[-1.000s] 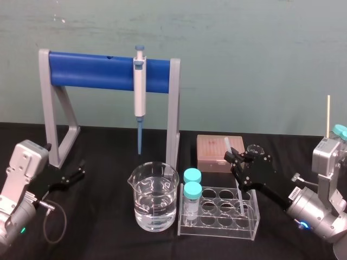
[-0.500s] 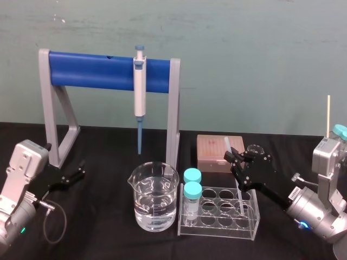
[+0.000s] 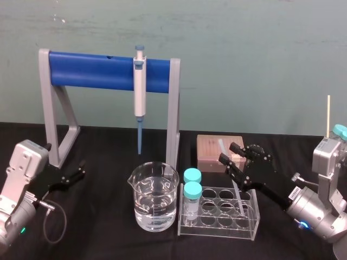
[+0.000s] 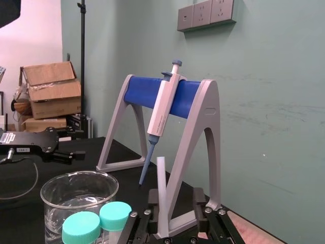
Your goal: Pick up the stirring rod with one hand, then place it down.
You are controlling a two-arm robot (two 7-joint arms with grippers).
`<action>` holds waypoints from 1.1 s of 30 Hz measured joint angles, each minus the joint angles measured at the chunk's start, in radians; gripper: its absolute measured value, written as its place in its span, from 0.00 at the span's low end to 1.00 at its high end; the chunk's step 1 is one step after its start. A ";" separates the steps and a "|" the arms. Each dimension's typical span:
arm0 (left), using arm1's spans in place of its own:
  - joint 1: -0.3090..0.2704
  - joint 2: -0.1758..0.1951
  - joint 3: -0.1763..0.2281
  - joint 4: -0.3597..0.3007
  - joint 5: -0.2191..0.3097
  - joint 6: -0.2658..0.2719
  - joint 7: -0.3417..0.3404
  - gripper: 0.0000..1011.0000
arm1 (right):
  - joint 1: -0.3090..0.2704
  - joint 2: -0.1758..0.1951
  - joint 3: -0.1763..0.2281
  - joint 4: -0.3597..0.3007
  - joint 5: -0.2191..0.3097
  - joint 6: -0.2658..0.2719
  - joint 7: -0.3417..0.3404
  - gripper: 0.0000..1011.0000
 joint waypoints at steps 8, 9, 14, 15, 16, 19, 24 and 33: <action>0.000 0.000 0.000 0.000 0.000 0.000 0.000 0.99 | 0.000 0.000 0.000 0.000 0.000 0.000 0.000 0.62; 0.000 0.000 0.000 0.000 0.000 0.000 0.000 0.99 | 0.000 0.000 0.000 0.000 0.000 0.000 0.000 0.67; 0.000 0.000 0.000 0.000 0.000 0.000 0.000 0.99 | 0.000 0.000 0.000 0.000 0.000 0.000 0.000 0.83; 0.000 0.000 0.000 0.000 0.000 0.000 0.000 0.99 | 0.000 0.000 0.000 0.000 0.000 0.000 0.000 0.86; 0.000 0.000 0.000 0.000 0.000 0.000 0.000 0.99 | 0.000 0.000 0.000 0.000 0.000 0.000 0.000 0.88; 0.000 0.000 0.000 0.000 0.000 0.000 0.000 0.99 | 0.000 0.000 0.000 0.000 0.000 0.000 0.000 0.96; 0.000 0.000 0.000 0.000 0.000 0.000 0.000 0.99 | 0.000 0.000 0.000 0.000 0.000 0.000 0.000 0.99; 0.000 0.000 0.000 0.000 0.000 0.000 0.000 0.99 | -0.022 0.004 0.006 -0.046 -0.065 -0.022 -0.066 0.99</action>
